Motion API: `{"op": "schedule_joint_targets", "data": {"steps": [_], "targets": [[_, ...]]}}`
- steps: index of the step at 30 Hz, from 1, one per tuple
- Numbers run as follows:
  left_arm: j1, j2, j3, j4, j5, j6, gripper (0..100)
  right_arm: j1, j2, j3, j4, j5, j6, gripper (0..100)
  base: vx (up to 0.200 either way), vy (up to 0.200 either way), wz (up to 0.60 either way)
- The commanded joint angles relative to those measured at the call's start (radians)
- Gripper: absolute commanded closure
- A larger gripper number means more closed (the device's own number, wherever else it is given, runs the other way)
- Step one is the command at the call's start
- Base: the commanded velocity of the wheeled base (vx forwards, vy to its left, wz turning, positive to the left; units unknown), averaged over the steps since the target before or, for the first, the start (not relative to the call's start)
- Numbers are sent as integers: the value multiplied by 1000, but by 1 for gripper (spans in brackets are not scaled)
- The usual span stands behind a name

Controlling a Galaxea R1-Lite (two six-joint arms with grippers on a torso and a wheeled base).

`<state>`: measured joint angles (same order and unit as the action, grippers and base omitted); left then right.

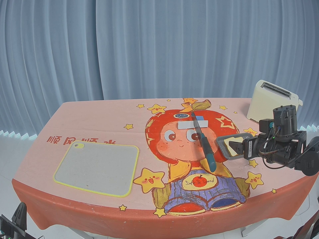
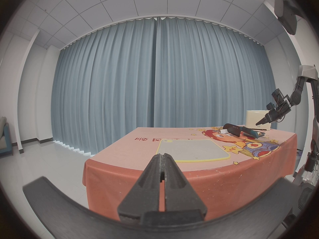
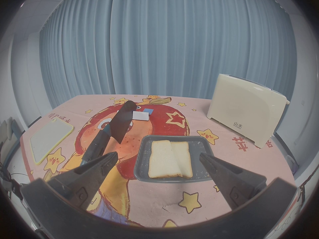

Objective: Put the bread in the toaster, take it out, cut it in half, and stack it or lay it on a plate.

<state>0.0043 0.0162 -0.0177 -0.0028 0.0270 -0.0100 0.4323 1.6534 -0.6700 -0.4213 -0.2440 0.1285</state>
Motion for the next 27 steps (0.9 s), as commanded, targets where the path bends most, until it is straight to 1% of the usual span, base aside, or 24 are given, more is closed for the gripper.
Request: {"op": "schedule_joint_targets", "data": {"steps": [1,13,18,27], "targets": [[0,-16,18,0,1,-2,100,0,-1,1,-1,0,0,0,0,0,0],[0,-16,18,0,1,-1,100,0,-1,1,-1,-1,0,0,0,0,0],[0,-16,18,0,1,-1,100,0,-6,0,-2,-20,0,0,0,0,0],[0,-16,18,0,-2,1,100,-1,-38,0,-2,-31,2,0,0,0,0]]}}
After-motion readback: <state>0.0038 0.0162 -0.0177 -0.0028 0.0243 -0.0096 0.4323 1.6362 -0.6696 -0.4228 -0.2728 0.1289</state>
